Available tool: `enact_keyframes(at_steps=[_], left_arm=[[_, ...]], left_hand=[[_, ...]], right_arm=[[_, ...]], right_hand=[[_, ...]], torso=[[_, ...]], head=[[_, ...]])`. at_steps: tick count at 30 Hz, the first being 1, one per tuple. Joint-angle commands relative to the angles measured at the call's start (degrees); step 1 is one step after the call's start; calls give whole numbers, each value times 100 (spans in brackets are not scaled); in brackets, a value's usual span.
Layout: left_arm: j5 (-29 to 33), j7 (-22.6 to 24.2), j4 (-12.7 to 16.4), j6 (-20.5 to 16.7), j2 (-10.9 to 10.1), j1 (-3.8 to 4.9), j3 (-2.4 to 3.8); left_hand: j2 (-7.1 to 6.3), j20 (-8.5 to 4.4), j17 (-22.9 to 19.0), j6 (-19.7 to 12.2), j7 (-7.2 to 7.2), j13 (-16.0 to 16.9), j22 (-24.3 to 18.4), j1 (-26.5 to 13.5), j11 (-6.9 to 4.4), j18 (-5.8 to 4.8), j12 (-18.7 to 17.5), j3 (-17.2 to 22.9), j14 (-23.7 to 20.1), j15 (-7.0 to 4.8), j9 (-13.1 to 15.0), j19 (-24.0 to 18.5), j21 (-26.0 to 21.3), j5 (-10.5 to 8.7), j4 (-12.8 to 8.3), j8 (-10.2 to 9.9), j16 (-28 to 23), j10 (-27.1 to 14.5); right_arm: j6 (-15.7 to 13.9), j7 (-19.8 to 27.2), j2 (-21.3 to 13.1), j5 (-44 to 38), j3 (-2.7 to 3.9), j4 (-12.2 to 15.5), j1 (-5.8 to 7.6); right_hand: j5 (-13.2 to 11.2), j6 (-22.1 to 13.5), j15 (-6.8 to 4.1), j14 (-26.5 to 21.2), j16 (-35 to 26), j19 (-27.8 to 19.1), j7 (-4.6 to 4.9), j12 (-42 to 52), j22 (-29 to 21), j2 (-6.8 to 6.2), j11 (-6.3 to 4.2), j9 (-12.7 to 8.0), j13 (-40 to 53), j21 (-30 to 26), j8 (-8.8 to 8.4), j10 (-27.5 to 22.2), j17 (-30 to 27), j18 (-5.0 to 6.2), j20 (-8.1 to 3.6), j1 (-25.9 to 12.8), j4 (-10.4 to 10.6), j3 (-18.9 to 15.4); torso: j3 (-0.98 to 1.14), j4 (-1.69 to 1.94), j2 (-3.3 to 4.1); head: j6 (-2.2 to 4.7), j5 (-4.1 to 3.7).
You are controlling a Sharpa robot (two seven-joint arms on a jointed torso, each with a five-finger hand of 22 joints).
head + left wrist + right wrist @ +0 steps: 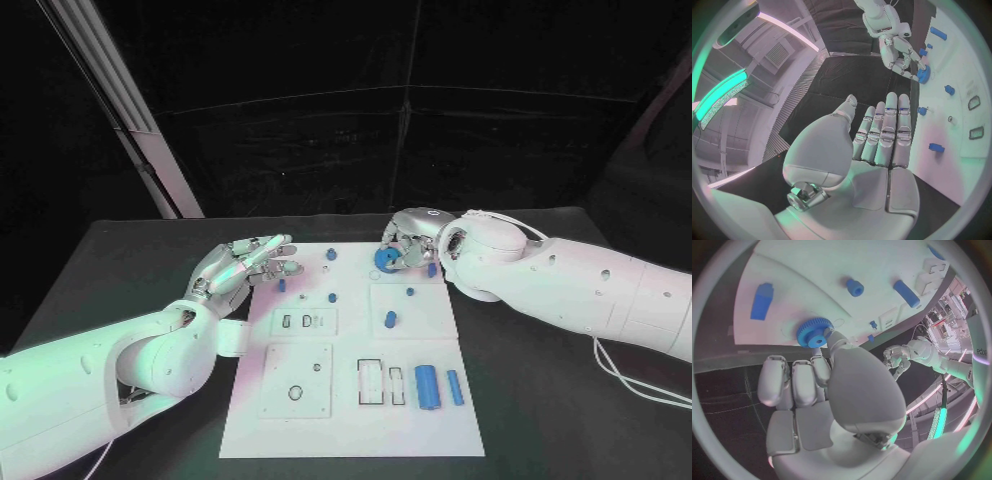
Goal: Assemble the parts on the task board
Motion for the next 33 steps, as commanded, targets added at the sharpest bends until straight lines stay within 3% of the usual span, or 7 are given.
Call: enact_keyframes(at_steps=[1, 7, 12, 16, 21, 26, 33], left_arm=[[-8, 19, 13, 21, -6, 7, 3], [-8, 18, 25, 23, -13, 7, 3], [-8, 9, 42, 26, -17, 8, 3], [-8, 7, 45, 20, -25, 8, 3], [-8, 11, 54, -3, -47, 11, 3], [-8, 40, 66, -32, -46, 13, 4], [-8, 96, 97, -69, -48, 17, 4]], left_hand=[[57, -5, 9, 40, 19, -4, -7, 16, -3, 87, -29, -2, 43, -15, -3, 53, -33, -13, -35, -16, -22, 25], [57, -5, 9, 40, 19, -4, -7, 16, -3, 87, -29, -2, 43, -15, -3, 53, -33, -13, -35, -16, -22, 25], [64, -6, 11, 42, 20, -5, -8, 16, -3, 86, -31, -1, 43, -15, -3, 55, -35, -14, -35, -18, -25, 27], [64, -6, 11, 42, 20, -5, -8, 16, -3, 86, -31, -1, 43, -15, -3, 55, -35, -14, -35, -18, -25, 27], [67, -5, 12, 39, 26, -6, -12, 12, 0, 86, -37, -5, 40, -13, -4, 54, -39, -15, -37, -23, -31, 22], [69, -5, 12, 36, 32, -7, -15, 11, 4, 84, -44, -7, 35, -11, -6, 53, -43, -15, -40, -29, -39, 18], [82, -3, 14, 37, 39, -8, -21, 22, 9, 83, -51, -2, 30, -7, -6, 51, -50, -13, -51, -35, -50, 18]], right_arm=[[-415, -102, 0, -128, 5, 132, 15], [-681, -250, 43, -250, 7, 390, 15], [-712, -360, 167, -325, 8, 595, 15], [-757, -437, 309, -422, 7, 630, 15], [-796, -532, 606, -598, 2, 506, 15], [-789, -594, 921, -661, -16, 277, 12], [-713, -617, 1215, -685, -39, 17, -11]], right_hand=[[175, 334, -32, 124, 1, 10, -118, -63, -15, -20, -6, 12, -24, 19, -27, -20, -30, -85, -29, -98, 3, 95], [204, 348, -34, 124, -2, 18, -118, -76, -2, -60, -8, 8, -26, 23, -48, -15, -35, -88, -32, -140, 8, 151], [190, 343, -33, 123, -6, 29, -114, -78, 15, -74, -6, 3, -22, 29, -71, -6, -45, -91, -33, -177, 19, 185], [197, 336, -32, 119, -15, 30, -110, -94, 15, -75, -4, -1, -34, 28, -90, -9, -62, -91, -33, -197, 24, 219], [201, 337, -32, 121, -9, 38, -110, -83, 29, -73, -4, -2, -21, 33, -93, -2, -50, -94, -33, -200, 24, 229], [203, 340, -32, 123, -6, 41, -112, -84, 32, -70, -4, -2, -20, 34, -98, 1, -43, -95, -33, -202, 21, 247], [175, 334, -31, 124, -7, 43, -107, -92, 34, -78, -2, -4, -22, 34, -118, 2, -47, -96, -33, -205, 4, 286]], torso=[[-1, 10, -4], [-7, 21, -7], [-12, 36, 3], [-3, 18, -2], [-13, 12, -3], [0, 31, 2], [6, 19, 1]], head=[[7, 9], [14, 30], [15, 58], [16, 92], [6, 109], [-19, 125], [-48, 157]])
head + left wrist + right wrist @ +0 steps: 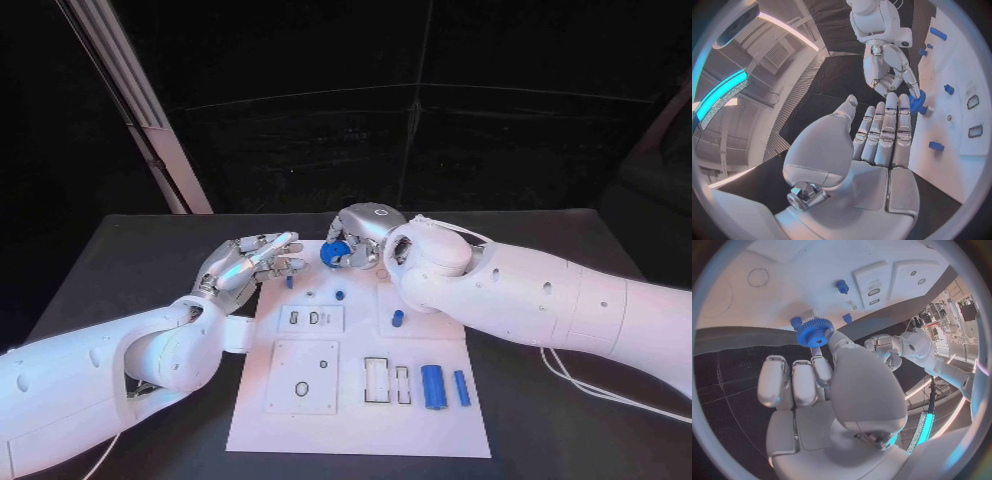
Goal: Assemble the parts on the task board
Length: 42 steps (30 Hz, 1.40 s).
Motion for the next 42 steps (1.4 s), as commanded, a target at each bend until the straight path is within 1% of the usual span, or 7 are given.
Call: enact_keyframes(at_steps=[1, 13, 15, 21, 31, 38, 42], left_arm=[[-8, 102, 23, -34, 0, 13, 4], [-8, 124, 28, -21, 4, 22, 5], [-8, 124, 27, -15, 8, 22, 5], [-8, 123, 19, -8, 17, 23, 5], [-8, 118, 13, -8, 22, 24, 5], [-8, 110, 12, -3, 19, 23, 5], [-8, 102, 11, 2, 16, 23, 5]], left_hand=[[61, 16, 10, 17, 19, -8, -7, 2, 9, 83, -27, 15, 30, -7, -6, 32, -28, -13, -36, -35, -28, 18], [58, 18, 15, 22, 21, -7, -17, 34, 11, 83, -38, 20, 29, -6, -6, 33, -38, -13, -75, -45, -44, 23], [58, 18, 15, 22, 21, -7, -17, 34, 11, 83, -38, 20, 29, -6, -6, 33, -38, -13, -75, -45, -44, 23], [58, 18, 15, 22, 21, -7, -17, 34, 11, 83, -38, 20, 29, -6, -6, 33, -38, -13, -75, -45, -44, 23], [58, 18, 15, 22, 21, -7, -17, 34, 11, 83, -38, 20, 29, -6, -6, 33, -38, -13, -75, -45, -44, 23], [59, 18, 17, 23, 24, -7, -20, 41, 12, 83, -42, 20, 30, -5, -6, 35, -42, -14, -87, -49, -49, 25], [59, 18, 17, 23, 24, -7, -20, 41, 12, 83, -42, 20, 30, -5, -6, 35, -42, -14, -87, -49, -49, 25]], right_arm=[[22, -73, 106, -136, -9, -107, -3], [223, -85, 290, -130, -44, -336, -28], [255, -84, 301, -124, -84, -349, -30], [352, -68, 306, -115, -169, -352, -33], [343, -31, 342, -110, -193, -419, -34], [232, -10, 367, -75, -196, -475, -34], [202, -5, 373, -10, -196, -502, -34]], right_hand=[[-48, 269, -31, 124, -7, 22, -107, -22, 2, -15, 10, 8, 5, 32, 21, -5, 1, -96, -12, -49, -19, 62], [-166, 270, -22, 122, -14, 26, -95, -52, 4, -52, 21, 7, -12, 31, -18, -13, -17, -97, -6, -122, -27, 107], [-175, 270, -21, 122, -14, 26, -94, -53, 5, -55, 22, 7, -11, 30, -20, -13, -16, -97, -5, -130, -26, 109], [-216, 272, -19, 121, -16, 27, -93, -59, 6, -71, 24, 8, -11, 30, -32, -14, -20, -97, -3, -158, -29, 119], [-283, 214, -5, 113, -34, 22, -68, -179, -1, -123, 44, -2, -114, 23, -97, -83, -57, -97, 8, -241, -27, 132], [-853, -279, 84, 112, -39, 14, 53, -328, -11, -237, 155, -23, -233, 12, -436, -171, -75, -97, 82, -482, 45, 66], [-833, -620, 161, 96, -64, 1, 148, -466, -25, -365, 242, -13, -357, 3, -610, -255, -137, -93, 157, -780, 361, -54]], torso=[[7, 4, -4], [19, -3, 1], [23, -7, 1], [16, 0, -3], [10, 14, -3], [10, 10, -5], [8, 9, -4]], head=[[-36, 10], [-79, 28], [-90, 34], [-117, 23], [-118, 12], [-109, 21], [-97, 18]])
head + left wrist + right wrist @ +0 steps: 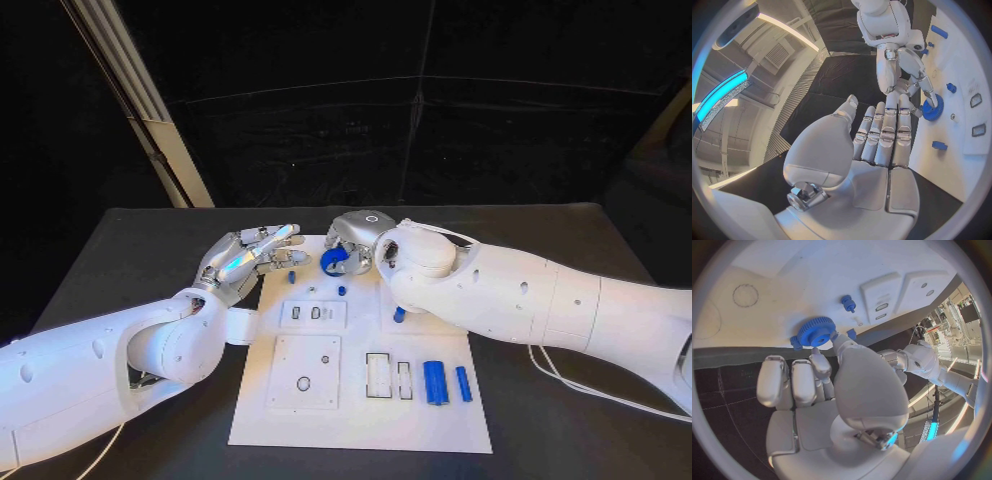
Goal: Assemble the parts on the task board
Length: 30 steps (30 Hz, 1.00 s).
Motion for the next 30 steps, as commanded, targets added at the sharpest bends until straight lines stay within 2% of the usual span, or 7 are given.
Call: enact_keyframes(at_steps=[1, 3, 8, 9, 17, 24, 30], left_arm=[[-9, 69, 7, 40, 0, 10, 4], [-9, 65, 5, 42, -1, 10, 4], [-9, 55, -1, 43, -5, 10, 4], [-9, 53, -2, 43, -6, 10, 4], [-9, 27, -5, 78, -4, 10, 4], [-9, 13, -7, 92, -3, 10, 4], [-9, 7, -9, 92, -3, 10, 4]], left_hand=[[36, 18, 9, 24, 24, -7, -5, 18, 12, 83, -20, 5, 30, -5, -6, 35, -20, -14, -40, -27, -24, 24], [36, 18, 9, 24, 24, -7, -5, 18, 12, 83, -20, 5, 30, -5, -6, 35, -20, -14, -40, -27, -24, 24], [37, 18, 10, 24, 25, -8, -6, 19, 13, 83, -22, 4, 30, -5, -7, 36, -21, -14, -43, -29, -26, 24], [37, 18, 10, 24, 25, -8, -6, 19, 13, 83, -22, 4, 30, -5, -7, 36, -21, -14, -43, -29, -26, 24], [30, 19, 12, 14, 33, -9, -11, 17, 19, 82, -33, -3, 29, -1, -9, 36, -27, -15, -53, -41, -35, 15], [28, 21, 14, 8, 38, -10, -14, 17, 23, 82, -41, -5, 29, 1, -10, 37, -30, -15, -59, -48, -39, 8], [30, 21, 15, 4, 40, -11, -16, 22, 25, 82, -46, -4, 29, 2, -11, 37, -32, -14, -67, -53, -42, 3]], right_arm=[[-62, 44, 7, 81, 3, -11, 12], [-62, 46, 3, 114, 2, -11, 12], [-45, 53, -30, 217, 2, 8, 12], [-21, 58, -42, 247, 2, 16, 12], [136, 155, -103, 545, 2, 17, 12], [162, 164, -150, 620, 2, -27, 12], [-294, 369, -189, 614, 3, -7, 10]], right_hand=[[34, -125, 59, 99, -37, -4, 46, -42, -6, -93, 38, 9, -40, 4, -42, -37, -35, -92, 57, -242, 285, -97], [228, -126, 77, 98, -35, -2, 60, -33, 0, -72, 54, 20, -32, 7, -30, -31, -38, -93, 77, -591, 351, -264], [1407, -27, 71, 96, -16, 7, 42, 13, 16, 214, 35, 39, 15, 15, 5, -29, -23, -93, 73, -1255, 278, -763], [1490, -1, 66, 97, -14, 7, 32, 22, 16, 233, 37, 43, 25, 16, 15, -27, -21, -93, 72, -1275, 314, -821], [1622, 147, 41, 98, -4, 13, -9, 67, 32, 367, 5, 59, 74, 22, 74, -11, -12, -96, 55, -1253, 325, -1014], [1638, 139, 37, 102, 5, 21, -9, 82, 47, 382, 3, 52, 90, 29, 63, -3, 1, -99, 50, -1240, 324, -1060], [1815, 109, 37, 112, 32, 43, -4, 162, 86, 431, 4, 35, 174, 46, 24, 42, 41, -107, 46, -929, 241, -1158]], torso=[[0, -2, 0], [2, -1, 1], [5, 3, 2], [4, 2, 1], [4, 2, 2], [2, 8, 2], [4, 8, -1]], head=[[14, 1], [16, 0], [27, -7], [26, -10], [19, -15], [25, -24], [23, -27]])
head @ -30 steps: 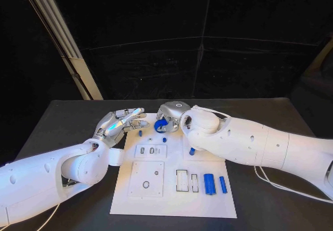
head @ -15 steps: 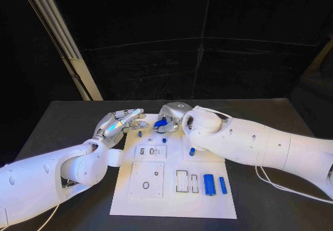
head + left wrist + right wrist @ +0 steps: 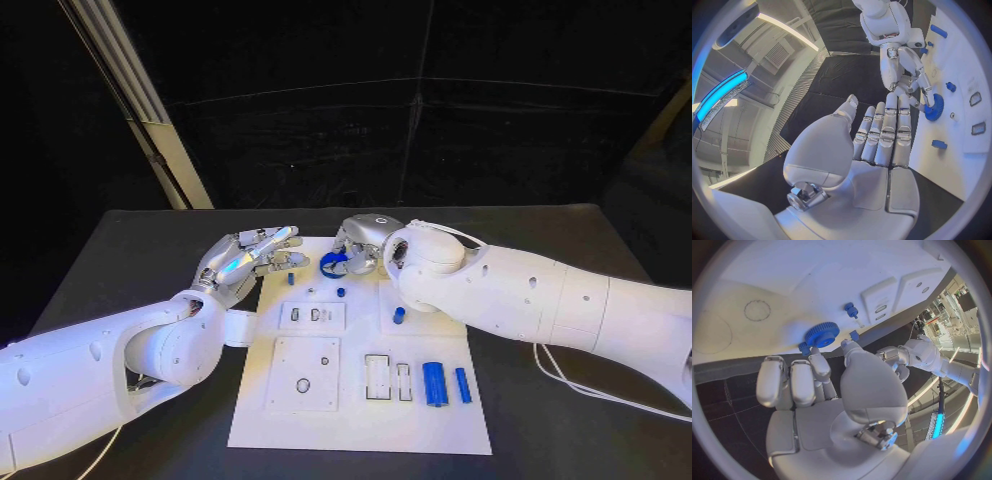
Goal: Assemble the parts on the task board
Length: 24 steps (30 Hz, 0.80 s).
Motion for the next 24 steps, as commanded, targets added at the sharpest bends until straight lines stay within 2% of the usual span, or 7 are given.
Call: enact_keyframes(at_steps=[1, 5, 7, 10, 16, 20, 24], left_arm=[[-9, 24, 2, 76, 2, 9, 4], [-9, 27, 0, 80, -3, 9, 4], [-9, 29, -3, 88, -9, 9, 4], [-9, 36, -12, 103, -20, 8, 4], [-9, 62, -11, 101, -62, 8, 4], [-9, 69, -16, 95, -72, 7, 3], [-9, 77, -32, 95, -66, 7, 3]], left_hand=[[30, 21, 7, 2, 40, -6, -11, 24, 25, 82, -25, -2, 30, 2, -6, 38, -33, -14, -38, -33, -20, 2], [30, 21, 7, 2, 40, -6, -11, 24, 25, 82, -25, -2, 30, 2, -6, 38, -33, -14, -38, -33, -20, 2], [30, 21, 7, 2, 40, -6, -11, 24, 25, 82, -25, -2, 30, 2, -6, 38, -33, -14, -38, -33, -20, 2], [34, 22, 8, 1, 41, -6, -12, 29, 26, 82, -29, 0, 30, 3, -6, 38, -35, -13, -43, -36, -23, -1], [45, 23, 12, 17, 25, -2, -17, 31, 17, 83, -26, 3, 32, 2, -2, 41, -40, -14, -53, -34, -31, 17], [47, 23, 13, 22, 19, -2, -19, 32, 15, 83, -26, 4, 32, 1, -1, 41, -42, -13, -57, -33, -33, 23], [47, 23, 13, 22, 19, -2, -19, 32, 15, 83, -26, 4, 32, 1, -1, 41, -42, -13, -57, -33, -33, 23]], right_arm=[[-414, 262, -20, 73, 3, 26, 9], [-1162, 816, -127, 294, 3, 104, 5], [-1534, 1291, -208, 606, 3, 141, 1], [-1804, 1992, -411, 1281, 2, 213, -2], [-1528, 2821, -1068, 2788, -3, 436, -5], [-1261, 3189, -1513, 3628, -5, 546, -6], [-1028, 3357, -1952, 4140, -7, 575, -8]], right_hand=[[65, 2, -6, 97, 34, 49, 14, 46, 10, 3, -4, -5, 37, 21, -27, 52, 18, -107, -4, 138, -13, -50], [-39, 29, -9, 96, 38, 49, 8, 68, 13, 78, -9, -4, 62, 23, -22, 66, 16, -107, -7, 240, 2, -94], [-7, 31, -11, 59, -40, -21, 8, 12, -106, 123, -12, -6, 15, -26, -28, 26, -142, -83, -8, 385, -43, -85], [4, 74, -18, 5, -164, -144, -2, -105, -308, 155, -21, -1, -79, -119, -15, -56, -358, -44, -9, 638, -140, -86], [-439, 94, -32, -117, -499, -387, -11, -477, -721, 68, -33, -7, -398, -329, -16, -282, -891, 33, -25, 1054, -372, -178], [-831, 23, -25, -288, -990, -797, 2, -1303, -1430, 9, -31, -15, -1128, -720, -51, -784, -1598, 162, -21, 1431, -599, -225], [-957, 46, -57, -283, -1127, -841, -24, -1550, -1563, 9, -58, -8, -1357, -820, -39, -878, -1742, 181, -47, 1789, -834, -149]], torso=[[6, -2, -6], [-2, -2, -8], [8, -15, -13], [18, -30, -18], [20, -63, -50], [44, -114, -75], [74, -160, -100]], head=[[-1, -1], [3, -9], [14, 7], [40, 42], [34, -9], [30, -44], [45, -85]])
